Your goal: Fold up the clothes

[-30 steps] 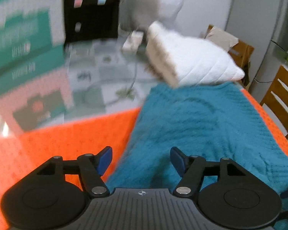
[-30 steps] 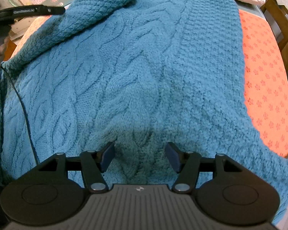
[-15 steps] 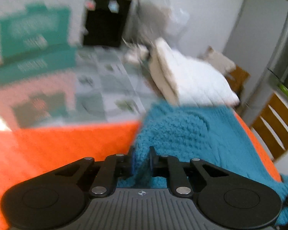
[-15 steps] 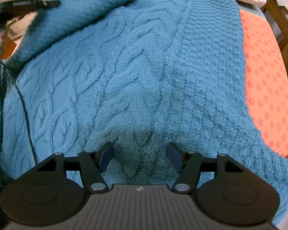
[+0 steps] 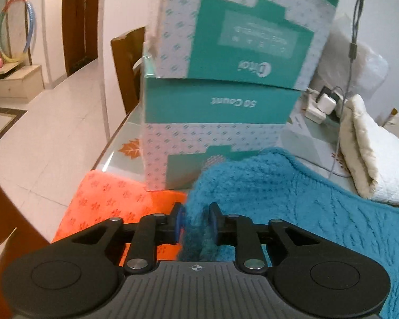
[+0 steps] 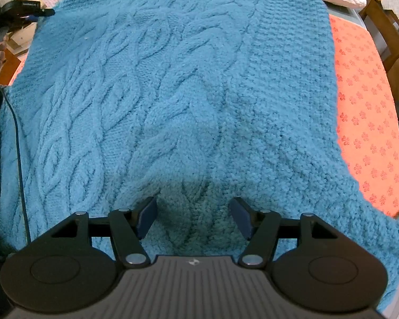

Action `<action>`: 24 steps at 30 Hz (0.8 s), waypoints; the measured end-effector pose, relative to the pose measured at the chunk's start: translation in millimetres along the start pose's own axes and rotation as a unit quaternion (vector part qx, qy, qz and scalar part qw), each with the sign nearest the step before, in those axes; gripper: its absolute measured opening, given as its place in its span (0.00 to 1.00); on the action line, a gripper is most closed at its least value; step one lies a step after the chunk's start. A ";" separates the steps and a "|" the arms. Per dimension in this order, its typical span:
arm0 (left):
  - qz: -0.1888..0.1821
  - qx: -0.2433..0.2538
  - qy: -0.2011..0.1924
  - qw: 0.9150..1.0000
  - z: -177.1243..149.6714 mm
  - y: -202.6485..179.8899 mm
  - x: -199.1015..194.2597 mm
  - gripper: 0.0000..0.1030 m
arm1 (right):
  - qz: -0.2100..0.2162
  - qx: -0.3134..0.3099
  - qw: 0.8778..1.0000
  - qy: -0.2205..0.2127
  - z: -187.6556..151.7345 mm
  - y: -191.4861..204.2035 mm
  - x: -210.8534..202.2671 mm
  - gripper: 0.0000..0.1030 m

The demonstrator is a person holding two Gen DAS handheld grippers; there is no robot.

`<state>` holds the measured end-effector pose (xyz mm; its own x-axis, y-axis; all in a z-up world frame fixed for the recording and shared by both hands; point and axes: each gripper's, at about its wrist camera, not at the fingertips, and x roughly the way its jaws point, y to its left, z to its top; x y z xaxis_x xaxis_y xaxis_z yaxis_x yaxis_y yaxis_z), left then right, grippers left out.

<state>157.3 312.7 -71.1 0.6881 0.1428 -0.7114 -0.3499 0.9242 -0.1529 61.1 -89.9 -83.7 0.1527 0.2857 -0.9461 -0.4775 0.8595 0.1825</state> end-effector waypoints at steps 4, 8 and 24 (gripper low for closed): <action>-0.010 0.004 -0.008 1.000 1.4 1.1 -13.9 0.43 | 0.000 0.003 1.000 -0.002 -1.5 -1.2 -1.9 0.67; -0.022 0.036 -0.003 0.999 -1.5 -5.6 -32.0 0.49 | 0.001 0.016 1.000 -0.011 -4.1 -6.0 -10.7 0.67; -0.066 0.061 0.072 0.993 -56.3 -19.9 -103.4 0.56 | -0.050 0.078 0.993 -0.078 -58.8 -55.0 -76.3 0.67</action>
<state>57.4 259.6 -33.1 0.6220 -0.0266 -0.7826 -0.1766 0.9689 -0.1733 24.9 -183.9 -37.3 0.3303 0.2463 -0.9112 -0.3145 0.9389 0.1397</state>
